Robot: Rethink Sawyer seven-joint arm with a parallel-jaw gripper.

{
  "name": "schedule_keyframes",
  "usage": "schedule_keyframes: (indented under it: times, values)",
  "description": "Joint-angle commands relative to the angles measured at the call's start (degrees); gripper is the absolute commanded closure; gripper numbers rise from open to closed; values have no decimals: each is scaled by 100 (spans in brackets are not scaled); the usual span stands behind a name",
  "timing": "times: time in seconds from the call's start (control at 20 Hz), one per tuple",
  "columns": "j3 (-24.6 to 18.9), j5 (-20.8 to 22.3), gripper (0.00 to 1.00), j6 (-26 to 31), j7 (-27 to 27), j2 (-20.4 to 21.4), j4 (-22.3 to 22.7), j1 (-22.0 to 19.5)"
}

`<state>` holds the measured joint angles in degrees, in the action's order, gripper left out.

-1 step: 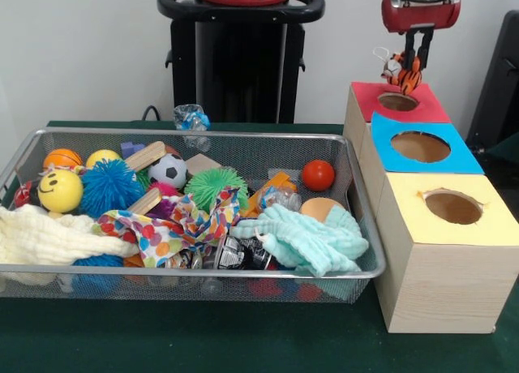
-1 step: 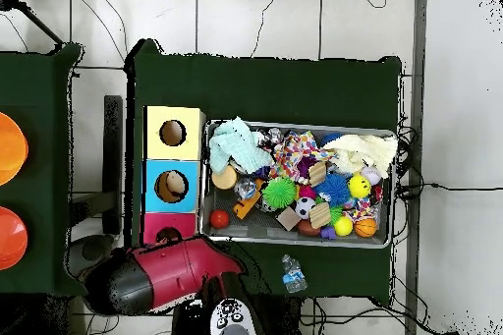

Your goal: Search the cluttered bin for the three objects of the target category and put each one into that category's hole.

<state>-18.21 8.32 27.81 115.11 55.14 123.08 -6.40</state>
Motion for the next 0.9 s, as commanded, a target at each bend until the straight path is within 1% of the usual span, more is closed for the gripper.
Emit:
schedule_keyframes:
  times: [0.05, 0.9]
  values:
    - [-377, 340, 100, -190, -155, -29, 235, -193]
    - [-447, 295, 100, -271, -172, -37, 263, -278]
